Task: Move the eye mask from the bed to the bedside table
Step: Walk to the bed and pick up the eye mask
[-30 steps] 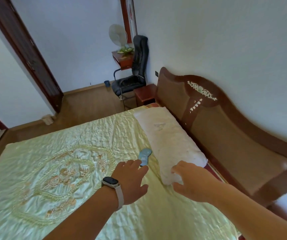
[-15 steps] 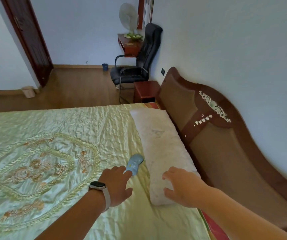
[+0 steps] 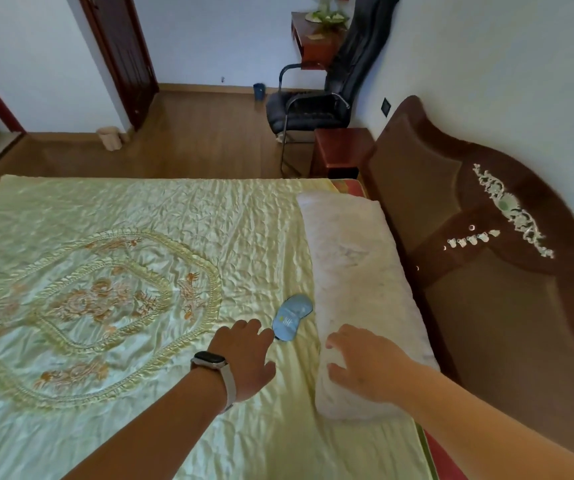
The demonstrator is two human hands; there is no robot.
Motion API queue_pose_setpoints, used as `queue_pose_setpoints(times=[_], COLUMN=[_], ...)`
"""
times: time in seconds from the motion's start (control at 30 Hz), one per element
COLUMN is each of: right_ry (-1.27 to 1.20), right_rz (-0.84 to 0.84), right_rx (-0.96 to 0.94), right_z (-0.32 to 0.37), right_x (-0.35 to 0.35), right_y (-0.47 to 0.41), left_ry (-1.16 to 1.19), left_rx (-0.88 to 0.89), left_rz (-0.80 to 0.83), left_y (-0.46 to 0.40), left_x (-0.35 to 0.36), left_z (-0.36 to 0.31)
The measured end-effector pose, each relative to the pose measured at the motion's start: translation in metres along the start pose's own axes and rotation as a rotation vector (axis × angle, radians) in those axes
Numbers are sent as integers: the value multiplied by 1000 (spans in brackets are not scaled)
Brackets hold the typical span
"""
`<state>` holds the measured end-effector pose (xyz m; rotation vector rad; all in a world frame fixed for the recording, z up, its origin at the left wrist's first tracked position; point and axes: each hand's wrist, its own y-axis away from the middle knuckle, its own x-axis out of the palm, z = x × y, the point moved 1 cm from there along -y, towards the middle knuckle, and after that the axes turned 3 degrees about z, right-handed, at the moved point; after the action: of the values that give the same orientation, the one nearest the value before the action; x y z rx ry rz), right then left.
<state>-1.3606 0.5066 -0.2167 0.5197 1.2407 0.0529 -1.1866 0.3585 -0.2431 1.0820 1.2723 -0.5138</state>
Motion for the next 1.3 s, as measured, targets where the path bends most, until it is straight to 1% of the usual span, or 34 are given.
queue_pose_setpoints(times=[0.13, 0.33, 0.53, 0.67, 0.73, 0.83, 1.0, 1.13, 1.2, 1.3], right_ry=[-50, -123, -209, -276, -240, -181, -91, 21, 57, 100], right_rz=[31, 53, 44, 57, 40, -21, -60, -57, -60, -86], right_rx=[-22, -9, -3, -13, -15, 15, -15, -101, -144, -182], right_z=[-33, -80, -113, -130, -138, -149, -170, -184, -186, -185], right_x=[18, 71, 130, 176, 198, 228, 260, 281, 291, 300], right_y=[-44, -122, -202, -252, -274, -310, -365, -393, -403, -415], left_ry=[44, 195, 319, 375, 427, 494, 457, 412, 397, 408], left_rx=[-22, -99, -151, -202, -241, -267, -244, -197, -157, -140], left_rz=[34, 131, 95, 110, 101, 29, -39, -120, -125, -85], left_y=[-48, -124, -187, -236, -257, -286, -325, -341, -346, -348], left_x=[19, 85, 159, 219, 247, 286, 332, 351, 358, 366], left_z=[-10, -19, -14, 2, 8, 15, 25, 32, 31, 28])
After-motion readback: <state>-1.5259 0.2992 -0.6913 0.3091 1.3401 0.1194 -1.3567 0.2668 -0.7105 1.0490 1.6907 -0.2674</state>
